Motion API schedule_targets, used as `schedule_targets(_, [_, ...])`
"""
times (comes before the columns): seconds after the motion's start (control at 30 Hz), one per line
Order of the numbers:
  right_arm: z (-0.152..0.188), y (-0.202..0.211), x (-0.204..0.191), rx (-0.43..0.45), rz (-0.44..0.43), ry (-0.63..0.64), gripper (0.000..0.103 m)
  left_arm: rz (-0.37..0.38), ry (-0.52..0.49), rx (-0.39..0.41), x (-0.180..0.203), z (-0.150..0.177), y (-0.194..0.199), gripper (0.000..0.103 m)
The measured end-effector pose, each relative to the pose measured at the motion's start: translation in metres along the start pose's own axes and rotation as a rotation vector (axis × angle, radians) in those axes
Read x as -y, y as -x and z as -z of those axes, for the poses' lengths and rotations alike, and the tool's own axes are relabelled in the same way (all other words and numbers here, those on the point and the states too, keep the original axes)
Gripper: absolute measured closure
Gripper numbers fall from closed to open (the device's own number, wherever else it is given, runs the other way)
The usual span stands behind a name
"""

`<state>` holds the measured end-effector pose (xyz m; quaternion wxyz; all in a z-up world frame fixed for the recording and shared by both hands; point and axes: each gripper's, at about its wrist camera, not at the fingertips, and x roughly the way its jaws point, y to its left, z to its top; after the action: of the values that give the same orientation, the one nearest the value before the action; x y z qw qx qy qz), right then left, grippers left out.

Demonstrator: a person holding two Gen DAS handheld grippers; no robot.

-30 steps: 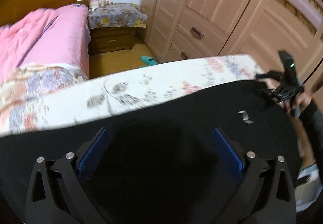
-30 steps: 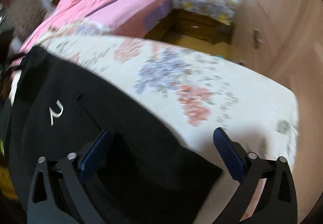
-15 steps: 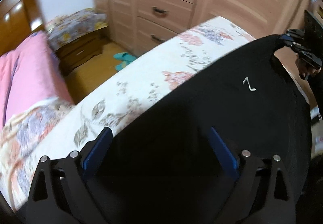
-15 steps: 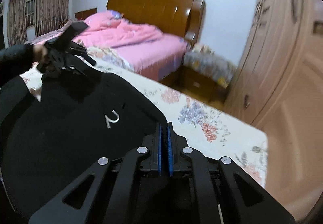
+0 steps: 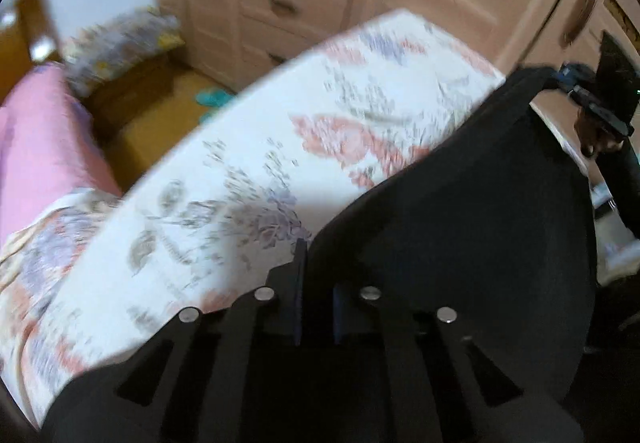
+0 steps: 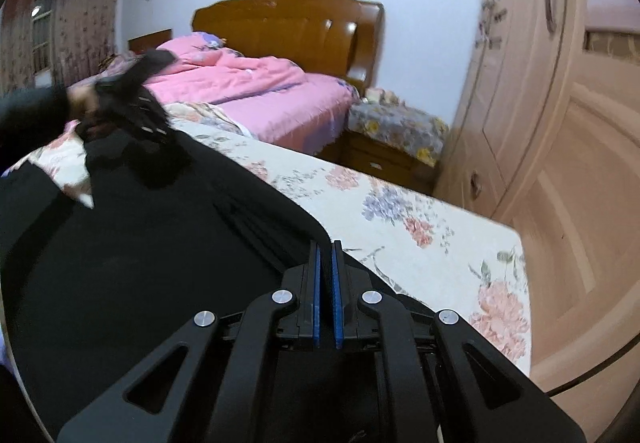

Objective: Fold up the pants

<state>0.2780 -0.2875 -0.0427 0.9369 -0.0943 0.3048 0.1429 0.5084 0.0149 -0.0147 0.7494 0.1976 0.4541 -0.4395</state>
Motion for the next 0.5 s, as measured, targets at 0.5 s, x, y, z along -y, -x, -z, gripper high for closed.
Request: schedule_targets(0.5, [0.108, 0.153, -0.052, 0.126, -0.049, -0.03, 0.095, -0.559, -0.258, 0.205, 0.335, 0.185, 0.125, 0.093])
